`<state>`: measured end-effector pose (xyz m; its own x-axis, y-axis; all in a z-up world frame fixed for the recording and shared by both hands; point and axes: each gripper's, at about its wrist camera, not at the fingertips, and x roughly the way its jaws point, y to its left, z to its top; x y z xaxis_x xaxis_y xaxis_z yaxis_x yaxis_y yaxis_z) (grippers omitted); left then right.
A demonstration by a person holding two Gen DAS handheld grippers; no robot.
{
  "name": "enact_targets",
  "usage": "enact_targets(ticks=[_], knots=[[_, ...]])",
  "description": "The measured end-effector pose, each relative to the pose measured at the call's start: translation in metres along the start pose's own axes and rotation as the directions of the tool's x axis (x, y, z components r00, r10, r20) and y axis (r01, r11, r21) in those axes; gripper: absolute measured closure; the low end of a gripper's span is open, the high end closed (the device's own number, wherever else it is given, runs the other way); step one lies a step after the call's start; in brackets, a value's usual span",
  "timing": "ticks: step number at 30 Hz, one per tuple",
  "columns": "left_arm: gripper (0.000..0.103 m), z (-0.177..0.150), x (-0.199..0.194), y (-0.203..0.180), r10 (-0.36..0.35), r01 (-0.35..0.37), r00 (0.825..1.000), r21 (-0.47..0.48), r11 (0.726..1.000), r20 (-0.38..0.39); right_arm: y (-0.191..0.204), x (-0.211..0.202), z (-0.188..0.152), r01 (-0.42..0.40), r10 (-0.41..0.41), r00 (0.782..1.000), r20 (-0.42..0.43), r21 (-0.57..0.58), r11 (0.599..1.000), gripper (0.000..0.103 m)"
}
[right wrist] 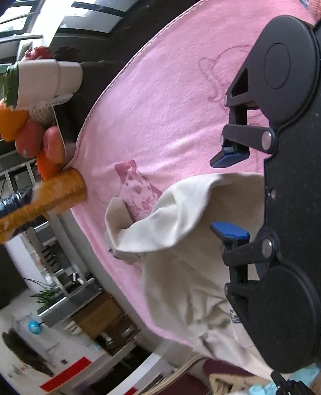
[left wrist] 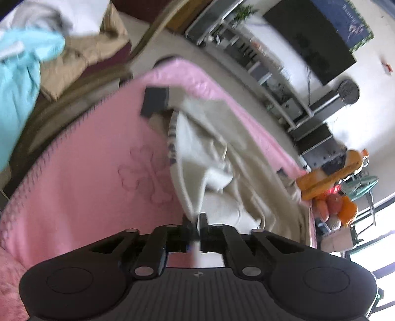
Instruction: Fold clothes
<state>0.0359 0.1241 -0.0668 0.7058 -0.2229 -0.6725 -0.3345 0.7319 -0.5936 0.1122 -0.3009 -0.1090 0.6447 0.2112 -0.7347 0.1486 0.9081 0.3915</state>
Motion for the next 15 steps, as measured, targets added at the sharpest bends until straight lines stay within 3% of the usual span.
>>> enact_targets(ticks=[1,6,11,14,15], knots=[[0.066,0.0,0.003,0.0,-0.013,0.013,1.0,0.005,1.0,-0.017,0.0,0.003,0.0,0.002,-0.002,1.0,-0.005,-0.002,1.0,0.055],[0.065,-0.01,0.018,0.001,-0.028,0.028,0.997,-0.003,1.0,-0.071,-0.013,0.008,-0.002,-0.024,0.027,0.999,-0.036,0.069,0.997,0.055],[0.065,-0.009,0.03,0.011,0.013,-0.016,0.996,-0.042,0.999,-0.083,-0.021,0.008,-0.004,-0.049,0.055,0.998,-0.041,0.131,0.99,0.055],[0.079,-0.002,0.034,0.017,0.024,-0.029,0.997,-0.081,0.996,-0.07,-0.015,0.009,-0.003,-0.033,0.035,0.999,-0.025,0.082,0.996,0.055],[0.089,0.0,0.035,0.019,0.029,-0.035,0.997,-0.091,0.995,-0.065,-0.013,0.009,-0.002,-0.027,0.028,0.999,-0.019,0.065,0.998,0.055]])
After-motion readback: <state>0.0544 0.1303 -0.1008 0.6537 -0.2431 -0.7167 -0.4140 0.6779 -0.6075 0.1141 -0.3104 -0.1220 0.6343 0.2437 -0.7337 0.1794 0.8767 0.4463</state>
